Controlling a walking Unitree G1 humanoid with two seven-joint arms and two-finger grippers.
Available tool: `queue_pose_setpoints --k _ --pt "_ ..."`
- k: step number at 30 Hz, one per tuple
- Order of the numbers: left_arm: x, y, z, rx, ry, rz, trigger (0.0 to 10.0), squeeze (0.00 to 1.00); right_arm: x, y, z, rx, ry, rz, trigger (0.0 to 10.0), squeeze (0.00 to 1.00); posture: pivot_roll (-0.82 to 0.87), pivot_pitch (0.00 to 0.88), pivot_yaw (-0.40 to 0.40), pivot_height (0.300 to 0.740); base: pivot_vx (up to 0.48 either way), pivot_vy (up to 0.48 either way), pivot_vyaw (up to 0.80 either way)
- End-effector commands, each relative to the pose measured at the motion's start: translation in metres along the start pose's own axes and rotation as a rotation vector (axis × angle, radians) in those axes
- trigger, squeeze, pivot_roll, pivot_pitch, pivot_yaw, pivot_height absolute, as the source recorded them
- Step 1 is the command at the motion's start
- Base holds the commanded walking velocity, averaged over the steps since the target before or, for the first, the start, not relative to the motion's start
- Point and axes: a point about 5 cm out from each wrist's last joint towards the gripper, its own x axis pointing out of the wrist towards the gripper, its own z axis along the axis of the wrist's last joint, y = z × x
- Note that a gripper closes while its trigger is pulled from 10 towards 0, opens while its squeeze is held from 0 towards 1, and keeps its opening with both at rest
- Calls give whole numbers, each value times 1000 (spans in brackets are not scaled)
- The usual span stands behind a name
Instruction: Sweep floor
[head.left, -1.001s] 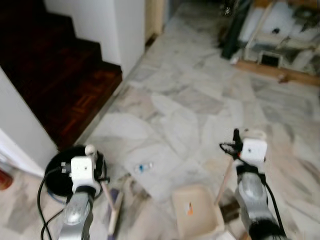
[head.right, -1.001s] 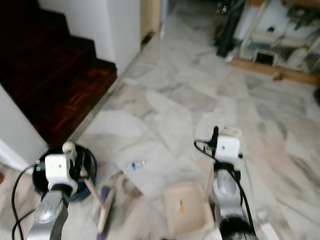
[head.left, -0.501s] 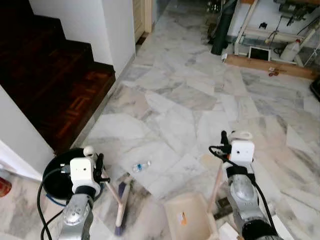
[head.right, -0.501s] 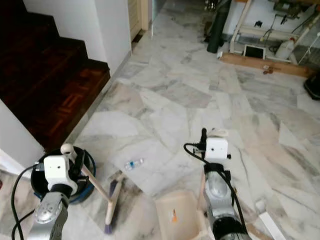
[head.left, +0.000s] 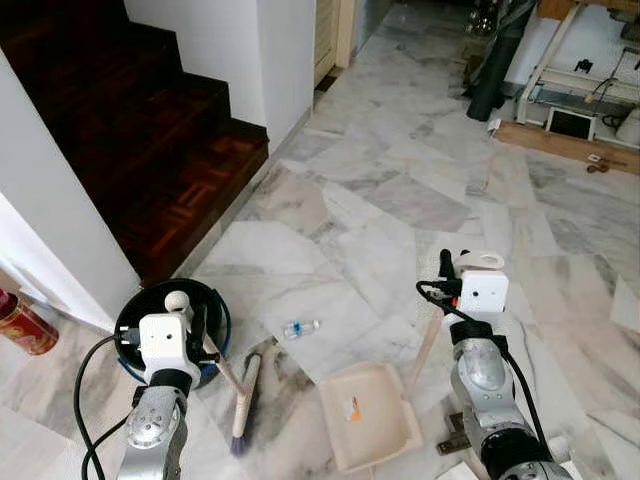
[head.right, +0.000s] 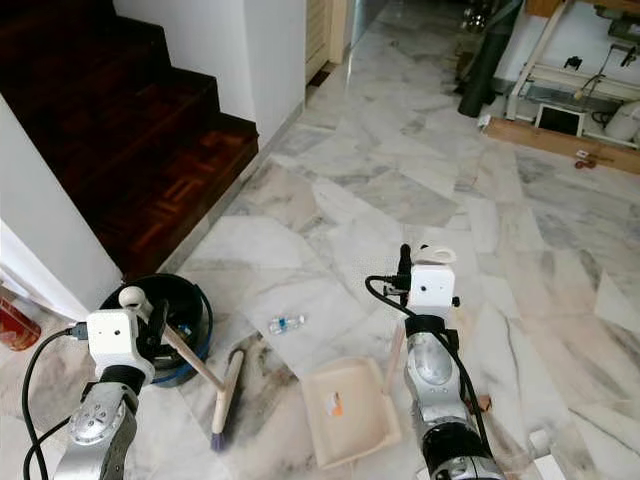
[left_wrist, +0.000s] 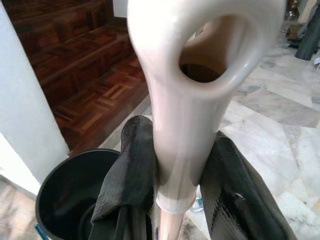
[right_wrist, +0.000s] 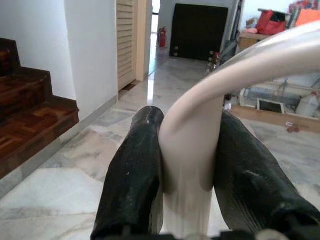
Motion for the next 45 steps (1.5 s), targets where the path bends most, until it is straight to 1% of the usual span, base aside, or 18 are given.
queue_pose_setpoints --k 1,4,7,9,19,26,31,33,37,45 --pt "0 4 0 17 0 16 10000 0 3 -3 5 -8 -21 -7 10000 0 104 89 -33 740 319 0 0" --pt "1 5 0 19 -1 18 10000 0 3 -3 4 -30 -18 -12 10000 0 105 78 -31 740 351 0 365" --pt "1 5 0 22 -2 18 10000 0 4 -2 5 -25 -23 -11 10000 0 106 75 -31 740 397 0 723" --pt "1 6 1 23 -4 18 10000 0 5 -2 5 -6 -22 -19 10000 0 107 73 -31 740 405 0 0" --pt "3 6 2 22 -8 20 10000 0 6 -2 6 -14 -20 -26 10000 0 109 87 -34 740 406 0 0" --pt "1 7 1 24 -6 26 10000 0 7 -5 5 3 -6 -50 10000 0 113 96 -37 740 404 0 0" --pt "1 7 1 23 -7 28 10000 0 7 -5 6 10 -14 -51 10000 0 113 96 -37 740 403 0 -723" --pt "1 7 1 23 -8 29 10000 0 8 -5 8 -10 -23 -48 10000 0 112 100 -39 740 409 0 0" --pt "2 7 2 25 -10 32 10000 0 9 -5 10 9 -30 -49 10000 0 112 102 -39 740 403 0 0" --pt "2 9 3 32 -14 37 10000 0 9 -5 10 11 -34 -49 10000 0 111 106 -41 740 402 0 0"
